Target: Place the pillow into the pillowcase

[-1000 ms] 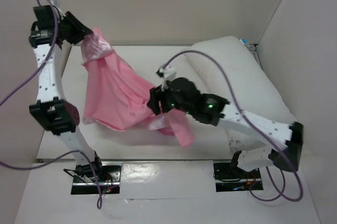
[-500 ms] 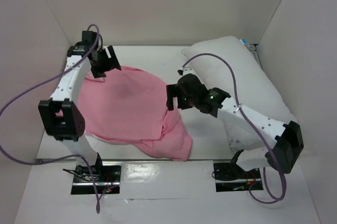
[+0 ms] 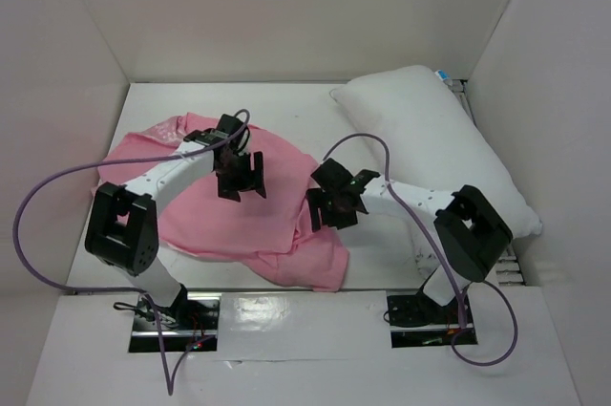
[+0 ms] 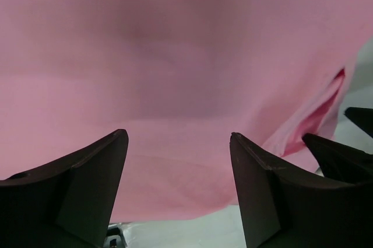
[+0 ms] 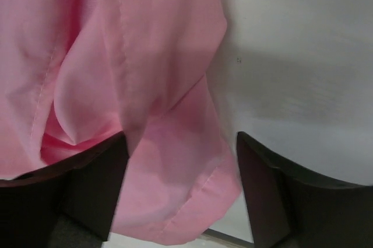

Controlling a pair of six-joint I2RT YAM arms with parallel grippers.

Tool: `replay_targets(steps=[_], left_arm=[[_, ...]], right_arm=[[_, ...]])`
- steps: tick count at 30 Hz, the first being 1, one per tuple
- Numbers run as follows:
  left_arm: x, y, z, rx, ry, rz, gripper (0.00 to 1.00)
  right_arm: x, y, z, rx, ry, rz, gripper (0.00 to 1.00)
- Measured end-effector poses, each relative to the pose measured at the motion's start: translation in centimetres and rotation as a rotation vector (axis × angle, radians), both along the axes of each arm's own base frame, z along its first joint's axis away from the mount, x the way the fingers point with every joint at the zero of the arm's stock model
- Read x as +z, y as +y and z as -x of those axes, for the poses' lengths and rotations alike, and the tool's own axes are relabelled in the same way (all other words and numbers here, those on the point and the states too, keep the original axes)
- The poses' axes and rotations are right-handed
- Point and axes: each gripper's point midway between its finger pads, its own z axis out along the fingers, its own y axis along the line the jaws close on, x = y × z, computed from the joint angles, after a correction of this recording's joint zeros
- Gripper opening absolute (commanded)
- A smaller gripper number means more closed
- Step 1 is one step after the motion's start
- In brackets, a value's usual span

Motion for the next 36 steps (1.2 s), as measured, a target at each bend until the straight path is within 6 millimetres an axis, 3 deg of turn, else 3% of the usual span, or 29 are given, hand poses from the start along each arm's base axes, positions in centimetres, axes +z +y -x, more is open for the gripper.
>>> replay_targets(steps=[2, 3, 5, 8, 10, 13, 15, 18, 21, 23, 24, 25, 27, 29, 31, 33, 36], left_arm=[[0.1, -1.3, 0.1, -0.036, -0.010, 0.023, 0.83], [0.0, -1.9, 0.2, -0.053, -0.013, 0.030, 0.82], [-0.2, -3.0, 0.6, -0.085, -0.010, 0.039, 0.79], [-0.4, -4.0, 1.1, -0.117, -0.005, 0.047, 0.78], [-0.2, -4.0, 1.1, -0.119, -0.005, 0.047, 0.78], [1.1, -4.3, 0.2, -0.121, -0.033, 0.053, 0.78], [2.5, -4.7, -1.0, -0.121, -0.075, 0.063, 0.78], [3.9, -5.0, -2.3, -0.118, -0.125, 0.076, 0.78], [3.9, -4.8, -2.3, -0.113, -0.124, 0.069, 0.78], [3.6, -4.5, -2.2, -0.107, -0.115, 0.063, 0.79], [3.5, -4.3, -2.2, -0.102, -0.111, 0.060, 0.79], [3.4, -4.1, -2.1, -0.098, -0.106, 0.058, 0.81], [3.0, -3.7, -2.0, -0.091, -0.094, 0.054, 0.82], [2.9, -3.5, -1.9, -0.086, -0.085, 0.054, 0.82], [2.9, -3.6, -1.8, -0.090, -0.082, 0.061, 0.82], [2.9, -4.1, -1.5, -0.112, -0.079, 0.072, 0.83], [3.0, -5.5, -0.6, -0.167, -0.077, 0.087, 0.87]], right_arm=[[-0.2, 0.4, 0.1, 0.000, 0.001, -0.022, 0.56], [-0.1, 0.8, -0.1, 0.001, -0.008, -0.035, 0.23], [0.2, 1.2, -0.7, -0.003, -0.030, -0.045, 0.00], [1.5, 1.6, -2.9, -0.041, -0.098, -0.021, 0.00], [3.4, 2.0, -5.0, -0.067, -0.175, -0.015, 0.00], [7.5, 2.5, -7.7, -0.112, -0.309, -0.026, 0.00], [10.3, 2.3, -8.4, -0.135, -0.394, -0.033, 0.00], [13.8, 2.8, -6.6, -0.116, -0.494, -0.067, 0.00], [14.3, 4.6, -2.2, -0.010, -0.510, -0.129, 0.00], [12.1, 5.6, 0.9, 0.075, -0.448, -0.127, 0.63], [10.5, 5.9, 2.0, 0.110, -0.414, -0.098, 0.84], [8.8, 6.1, 2.9, 0.139, -0.377, -0.061, 0.93], [5.7, 5.5, 4.0, 0.175, -0.318, 0.042, 0.93], [4.8, 4.3, 4.2, 0.175, -0.297, 0.104, 0.77], [5.5, 3.0, 2.8, 0.128, -0.296, 0.110, 0.65], [7.2, 1.4, 0.1, 0.031, -0.313, 0.071, 0.64], [10.2, -1.7, -4.0, -0.133, -0.344, -0.022, 0.83]])
